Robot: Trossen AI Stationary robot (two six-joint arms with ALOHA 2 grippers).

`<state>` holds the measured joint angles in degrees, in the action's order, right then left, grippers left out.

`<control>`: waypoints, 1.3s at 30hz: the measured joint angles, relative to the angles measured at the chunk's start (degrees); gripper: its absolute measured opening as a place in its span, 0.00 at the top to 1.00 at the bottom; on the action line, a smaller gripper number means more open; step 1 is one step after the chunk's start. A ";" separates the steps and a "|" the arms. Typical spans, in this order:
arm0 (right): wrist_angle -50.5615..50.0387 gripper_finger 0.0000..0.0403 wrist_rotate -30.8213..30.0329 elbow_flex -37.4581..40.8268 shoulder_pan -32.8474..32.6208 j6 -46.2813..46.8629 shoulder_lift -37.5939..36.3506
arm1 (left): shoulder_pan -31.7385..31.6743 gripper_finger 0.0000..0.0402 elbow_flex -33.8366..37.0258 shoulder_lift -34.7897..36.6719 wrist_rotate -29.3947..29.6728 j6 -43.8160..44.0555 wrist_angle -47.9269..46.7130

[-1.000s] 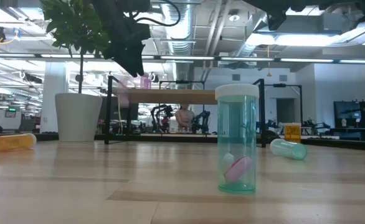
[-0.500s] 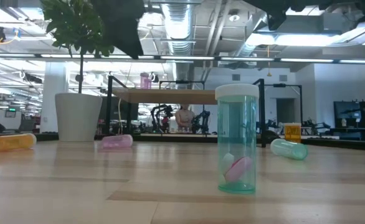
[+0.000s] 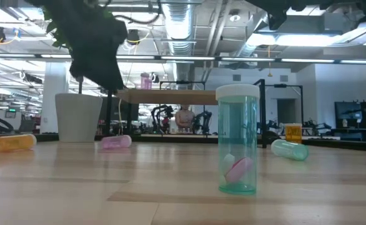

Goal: Pick and place medicine bottles onto shelf by color
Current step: Put the pink pill bottle aligned with the other pink pill bottles on the shelf

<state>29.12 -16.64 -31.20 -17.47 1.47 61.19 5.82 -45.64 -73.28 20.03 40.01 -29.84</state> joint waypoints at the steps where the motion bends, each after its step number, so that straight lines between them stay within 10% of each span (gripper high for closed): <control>1: 0.03 0.67 0.00 0.00 0.00 0.01 0.00 | -0.11 0.55 0.15 -1.08 0.51 0.47 -0.29; 17: -0.20 0.67 0.00 0.00 -0.02 0.10 0.00 | -3.39 0.39 0.17 -18.82 -3.79 3.59 2.75; 39: -0.35 0.67 0.00 0.00 -0.06 0.21 0.00 | -1.01 0.84 0.17 -13.72 -3.01 -2.85 17.07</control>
<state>28.77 -16.64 -31.20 -17.53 1.67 61.19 4.81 -45.47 -87.01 17.02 37.16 -12.77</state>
